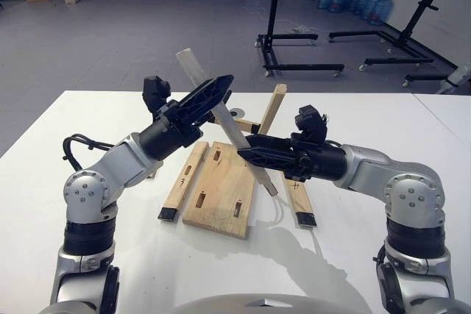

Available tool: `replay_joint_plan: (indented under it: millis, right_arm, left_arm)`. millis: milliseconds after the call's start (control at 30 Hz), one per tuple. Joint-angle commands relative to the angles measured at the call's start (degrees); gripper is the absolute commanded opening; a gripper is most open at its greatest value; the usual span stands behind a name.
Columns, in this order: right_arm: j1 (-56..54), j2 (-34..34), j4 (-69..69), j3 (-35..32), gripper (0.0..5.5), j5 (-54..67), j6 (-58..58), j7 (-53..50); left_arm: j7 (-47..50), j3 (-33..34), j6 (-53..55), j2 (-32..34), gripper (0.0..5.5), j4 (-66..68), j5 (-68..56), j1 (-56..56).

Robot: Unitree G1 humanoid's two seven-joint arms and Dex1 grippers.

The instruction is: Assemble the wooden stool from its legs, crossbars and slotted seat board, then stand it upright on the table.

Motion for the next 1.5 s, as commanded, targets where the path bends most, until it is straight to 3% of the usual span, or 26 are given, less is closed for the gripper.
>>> replay_joint_plan:
  millis: [33,633,867,900,1067,1333,1500]
  right_arm:
    - [-1.1,0.3,-0.3,0.8,2.11,1.0,-1.2,-1.2]
    - [-0.4,-0.6,0.0,2.0,2.11,1.6,-2.7,-1.6]
    - [-0.6,-0.2,0.5,3.1,2.1,0.5,-3.9,-1.7]
    - [-0.3,-0.4,0.0,4.0,2.47,-0.5,-4.2,-1.5]
    - [1.1,-2.2,-1.1,5.7,3.27,-3.0,-5.3,0.5]
    - [-2.0,-13.8,4.2,-4.1,4.63,-4.7,-7.4,8.1]
    - [4.9,-21.0,-2.3,-1.5,4.68,-7.6,-9.1,18.8]
  left_arm:
    - [1.3,-0.6,-0.3,-0.5,5.1,-0.7,-0.6,0.2]
    - [3.4,0.1,-0.5,0.2,2.51,-0.3,-4.6,1.3]
    - [3.2,0.3,-0.7,1.0,2.4,-0.1,-2.0,2.2]
    - [2.9,0.3,-0.9,0.9,2.39,0.0,-0.5,2.3]
    - [0.7,0.8,-0.9,1.0,2.03,1.2,4.8,2.4]
    - [-6.5,4.6,-2.1,4.7,2.02,3.0,17.8,3.4]
    - [-13.0,5.5,-6.0,9.1,2.02,-0.2,32.5,3.4]
